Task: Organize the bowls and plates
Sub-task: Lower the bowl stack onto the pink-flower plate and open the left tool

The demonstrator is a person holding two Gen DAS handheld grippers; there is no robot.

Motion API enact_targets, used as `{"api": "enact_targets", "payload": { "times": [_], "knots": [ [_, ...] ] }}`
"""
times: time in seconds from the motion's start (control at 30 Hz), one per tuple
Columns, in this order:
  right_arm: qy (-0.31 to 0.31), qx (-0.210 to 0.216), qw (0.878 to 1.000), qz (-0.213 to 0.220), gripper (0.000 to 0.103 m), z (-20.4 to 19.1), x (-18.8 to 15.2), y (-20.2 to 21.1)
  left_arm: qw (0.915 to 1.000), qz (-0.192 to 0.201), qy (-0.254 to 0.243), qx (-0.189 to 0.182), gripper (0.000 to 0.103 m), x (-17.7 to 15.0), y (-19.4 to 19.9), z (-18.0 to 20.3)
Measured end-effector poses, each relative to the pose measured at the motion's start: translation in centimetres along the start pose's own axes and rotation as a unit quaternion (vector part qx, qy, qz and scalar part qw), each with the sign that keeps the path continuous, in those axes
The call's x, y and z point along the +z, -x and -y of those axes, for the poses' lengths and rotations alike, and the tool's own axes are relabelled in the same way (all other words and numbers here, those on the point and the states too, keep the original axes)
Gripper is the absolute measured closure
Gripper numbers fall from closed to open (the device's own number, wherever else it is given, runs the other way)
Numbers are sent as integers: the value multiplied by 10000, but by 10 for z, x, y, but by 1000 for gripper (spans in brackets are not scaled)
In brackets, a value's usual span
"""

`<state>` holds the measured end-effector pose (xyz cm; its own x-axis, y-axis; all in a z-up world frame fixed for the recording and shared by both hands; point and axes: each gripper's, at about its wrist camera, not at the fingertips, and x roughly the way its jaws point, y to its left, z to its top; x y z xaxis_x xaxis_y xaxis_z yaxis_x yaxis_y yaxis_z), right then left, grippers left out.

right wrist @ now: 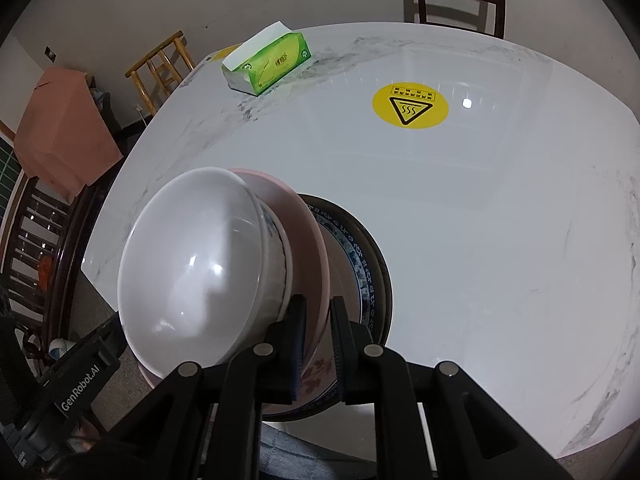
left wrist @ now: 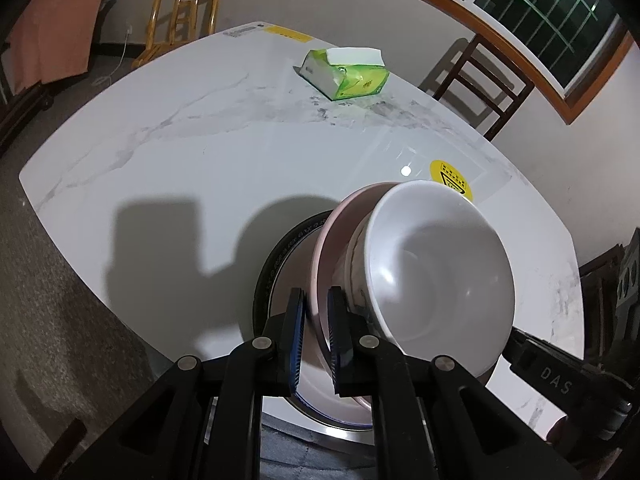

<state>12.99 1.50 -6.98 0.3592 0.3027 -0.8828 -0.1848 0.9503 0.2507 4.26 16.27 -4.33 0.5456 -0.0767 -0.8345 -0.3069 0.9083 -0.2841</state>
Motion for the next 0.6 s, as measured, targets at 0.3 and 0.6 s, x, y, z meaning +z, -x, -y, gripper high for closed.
{"api": "enact_targets", "payload": {
  "times": [0.3,0.6],
  "knots": [
    [30,33,9999,99,88,1,-3,2,9999,110,-42,96,93,-2,1,1],
    [53,17,9999,120,88,1,-5,3,9999,85,15,115,79,-2,1,-5]
  ]
}}
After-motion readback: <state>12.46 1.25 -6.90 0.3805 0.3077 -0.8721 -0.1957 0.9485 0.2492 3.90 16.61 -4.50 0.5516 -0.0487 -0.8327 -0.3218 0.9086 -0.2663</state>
